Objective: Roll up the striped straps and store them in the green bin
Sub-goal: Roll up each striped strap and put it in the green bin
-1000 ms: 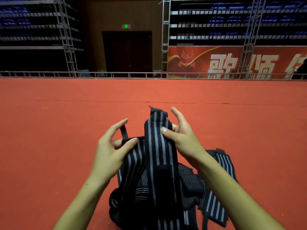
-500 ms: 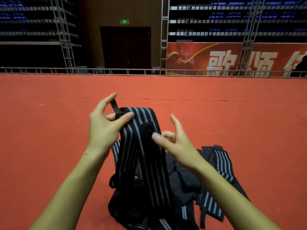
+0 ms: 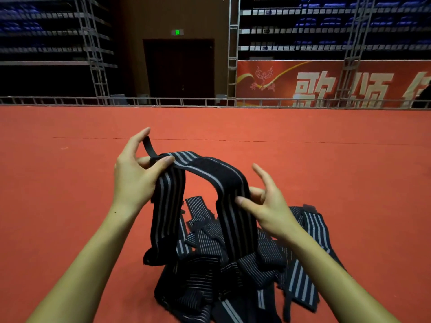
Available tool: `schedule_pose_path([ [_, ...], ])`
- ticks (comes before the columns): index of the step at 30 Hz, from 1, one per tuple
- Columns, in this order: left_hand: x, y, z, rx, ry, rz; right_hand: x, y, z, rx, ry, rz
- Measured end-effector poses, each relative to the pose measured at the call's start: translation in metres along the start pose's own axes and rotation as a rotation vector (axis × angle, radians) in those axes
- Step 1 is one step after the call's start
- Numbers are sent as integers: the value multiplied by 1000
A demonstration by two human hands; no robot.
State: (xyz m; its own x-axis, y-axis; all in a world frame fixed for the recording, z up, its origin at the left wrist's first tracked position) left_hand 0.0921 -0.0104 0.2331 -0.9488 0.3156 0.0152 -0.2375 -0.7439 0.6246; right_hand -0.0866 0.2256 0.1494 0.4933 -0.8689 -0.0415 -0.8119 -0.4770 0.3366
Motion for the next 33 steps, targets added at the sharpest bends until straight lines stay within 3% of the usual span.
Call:
schedule_pose_path([
  [7, -23, 6, -11, 72, 166, 91, -11, 9, -16, 18, 57, 52],
  [18, 22, -45, 3, 51, -46, -256, 0, 3, 5, 281, 200, -19],
  [28, 56, -84, 11, -102, -111, -439, 6, 10, -1, 280, 321, 8],
  [33, 59, -90, 12, -112, -116, -427, 8, 6, -5, 203, 326, 43],
])
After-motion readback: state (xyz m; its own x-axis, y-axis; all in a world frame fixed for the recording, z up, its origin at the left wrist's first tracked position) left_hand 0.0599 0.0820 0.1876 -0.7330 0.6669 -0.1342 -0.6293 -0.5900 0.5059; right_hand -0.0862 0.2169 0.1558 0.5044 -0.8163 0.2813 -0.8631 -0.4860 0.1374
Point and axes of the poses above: each hand's wrist, its own y-axis towards the middle knuckle, its own x-axis out of the palm, z = x × y, the point moved 9 cm from there along y, towards the middle knuckle, and after that the axes turned 13 degrees about z, right-handed, at the moved point
